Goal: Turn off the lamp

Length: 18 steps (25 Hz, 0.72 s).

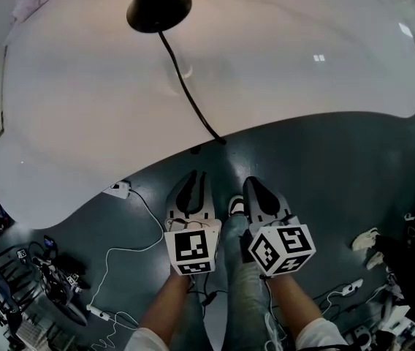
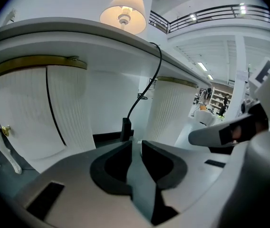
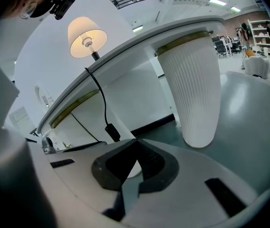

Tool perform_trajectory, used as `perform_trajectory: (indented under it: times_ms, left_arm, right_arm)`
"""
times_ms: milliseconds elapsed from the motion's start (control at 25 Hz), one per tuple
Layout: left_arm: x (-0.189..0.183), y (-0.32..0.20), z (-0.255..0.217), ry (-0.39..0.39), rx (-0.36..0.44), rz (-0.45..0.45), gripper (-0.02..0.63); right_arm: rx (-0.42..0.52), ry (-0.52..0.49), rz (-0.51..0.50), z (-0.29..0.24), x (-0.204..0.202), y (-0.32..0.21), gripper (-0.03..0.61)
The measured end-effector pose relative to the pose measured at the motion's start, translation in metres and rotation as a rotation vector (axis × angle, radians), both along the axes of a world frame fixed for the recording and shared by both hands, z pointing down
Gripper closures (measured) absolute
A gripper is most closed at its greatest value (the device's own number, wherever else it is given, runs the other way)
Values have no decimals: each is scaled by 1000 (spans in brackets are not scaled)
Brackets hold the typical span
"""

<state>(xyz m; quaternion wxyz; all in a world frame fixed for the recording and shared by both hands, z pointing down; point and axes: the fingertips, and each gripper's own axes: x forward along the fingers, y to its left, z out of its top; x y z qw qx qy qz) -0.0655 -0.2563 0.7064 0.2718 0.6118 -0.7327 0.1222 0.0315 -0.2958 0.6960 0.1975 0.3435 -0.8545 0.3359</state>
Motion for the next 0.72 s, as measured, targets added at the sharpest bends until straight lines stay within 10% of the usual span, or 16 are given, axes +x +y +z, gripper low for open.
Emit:
perform_trajectory:
  times_ms: [320,720]
  left_arm:
    - [-8,-12,10,-42,-11,-44,416]
    - [-27,-40,16,-86,0,-116,396]
  right_arm:
    - [-14,-2,5,5,6,-5,580]
    - [-30,-5,-1,6,8,-9,580]
